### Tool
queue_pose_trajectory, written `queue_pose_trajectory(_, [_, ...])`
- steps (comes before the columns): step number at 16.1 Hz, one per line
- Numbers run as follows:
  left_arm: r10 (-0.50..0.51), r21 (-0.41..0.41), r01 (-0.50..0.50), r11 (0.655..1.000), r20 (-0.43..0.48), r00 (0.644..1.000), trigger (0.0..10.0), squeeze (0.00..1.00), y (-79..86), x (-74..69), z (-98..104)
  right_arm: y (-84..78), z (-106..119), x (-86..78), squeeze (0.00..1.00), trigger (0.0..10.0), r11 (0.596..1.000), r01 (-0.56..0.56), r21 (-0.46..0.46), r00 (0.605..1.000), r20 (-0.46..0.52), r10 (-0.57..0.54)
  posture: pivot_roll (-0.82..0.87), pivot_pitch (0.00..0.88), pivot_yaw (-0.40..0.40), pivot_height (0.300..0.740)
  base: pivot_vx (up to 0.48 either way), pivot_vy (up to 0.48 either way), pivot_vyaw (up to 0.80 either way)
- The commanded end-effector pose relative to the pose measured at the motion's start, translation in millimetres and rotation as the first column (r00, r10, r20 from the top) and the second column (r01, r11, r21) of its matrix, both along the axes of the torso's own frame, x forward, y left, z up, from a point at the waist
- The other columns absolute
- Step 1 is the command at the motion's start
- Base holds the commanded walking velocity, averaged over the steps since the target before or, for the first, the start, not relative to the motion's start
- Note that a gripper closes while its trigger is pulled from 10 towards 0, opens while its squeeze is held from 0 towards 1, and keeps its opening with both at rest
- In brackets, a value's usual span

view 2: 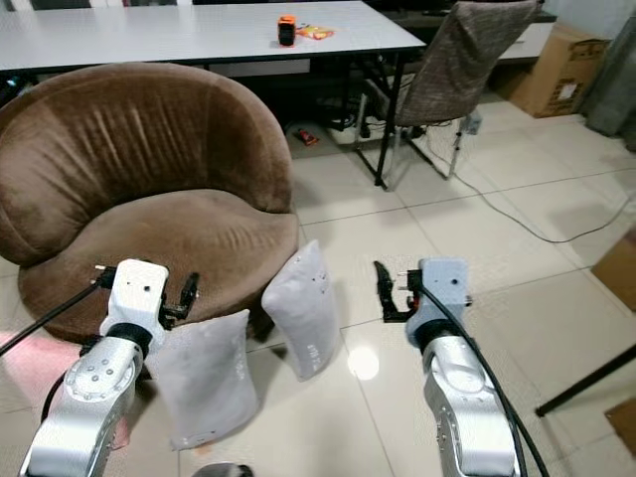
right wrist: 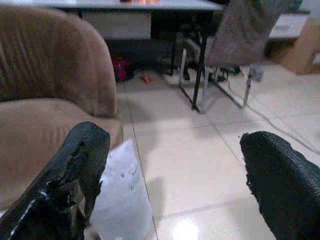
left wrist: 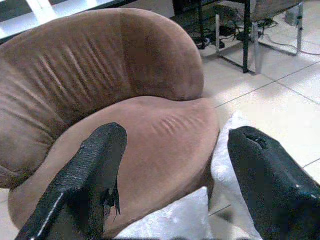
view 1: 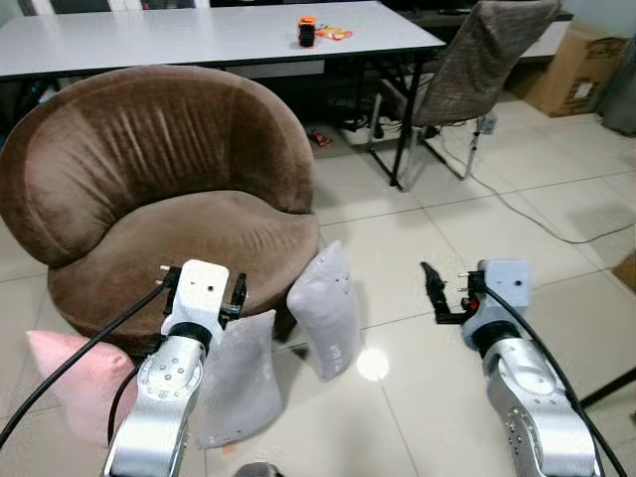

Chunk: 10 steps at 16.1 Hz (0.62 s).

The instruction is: Move the pillow to the sofa from floor

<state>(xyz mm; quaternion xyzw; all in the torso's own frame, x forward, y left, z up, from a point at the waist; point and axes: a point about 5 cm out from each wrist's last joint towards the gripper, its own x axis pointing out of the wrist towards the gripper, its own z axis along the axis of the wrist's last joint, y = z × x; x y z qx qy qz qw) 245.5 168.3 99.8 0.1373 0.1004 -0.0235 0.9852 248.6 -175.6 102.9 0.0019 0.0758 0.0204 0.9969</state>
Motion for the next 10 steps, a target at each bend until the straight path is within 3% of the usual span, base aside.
queue_pose_trajectory(1, [0.013, 0.005, -0.013, 1.0, 0.032, 0.999, 10.0, 0.0, 2.0, -1.0, 5.7, -1.0, 6.3, 2.4, 0.0, 10.0, 0.999, -0.022, 0.047, 0.999, 0.049, 0.02, 0.05, 0.0, -0.037, 0.74, 0.0, 0.0, 0.0])
queue_pose_trajectory(3, [0.02, 0.015, -0.021, 1.0, 0.042, 0.999, 10.0, 0.0, 2.8, -1.6, 6.3, 4.0, 3.2, -0.2, 0.0, 10.0, 0.994, -0.073, 0.084, 0.997, 0.023, 0.072, 0.05, 0.0, -0.039, 0.74, 0.0, 0.0, 0.0])
queue_pose_trajectory(5, [0.022, 0.016, -0.023, 1.0, 0.045, 0.999, 10.0, 0.0, 2.4, -1.5, 7.1, 11.7, -2.7, -4.7, 0.0, 10.0, 0.985, -0.116, 0.125, 0.993, -0.015, 0.119, 0.06, 0.0, -0.044, 0.74, 0.0, -0.459, 0.0])
queue_pose_trajectory(7, [0.029, -0.006, -0.029, 1.0, 0.041, 0.999, 10.0, 0.0, 1.4, -1.9, 7.6, 7.7, -5.8, -3.6, 0.0, 10.0, 0.998, -0.065, 0.018, 0.998, -0.023, 0.065, 0.06, 0.0, -0.052, 0.74, 0.0, -0.202, 0.0])
queue_pose_trajectory(10, [-0.001, -0.019, 0.002, 1.0, 0.058, 0.998, 10.0, 0.0, -2.5, -2.4, 9.9, -3.4, -4.2, -0.2, 0.0, 10.0, 0.997, -0.01, 0.073, 1.0, -0.027, 0.012, 0.05, 0.0, -0.052, 0.74, 0.0, 0.0, 0.0])
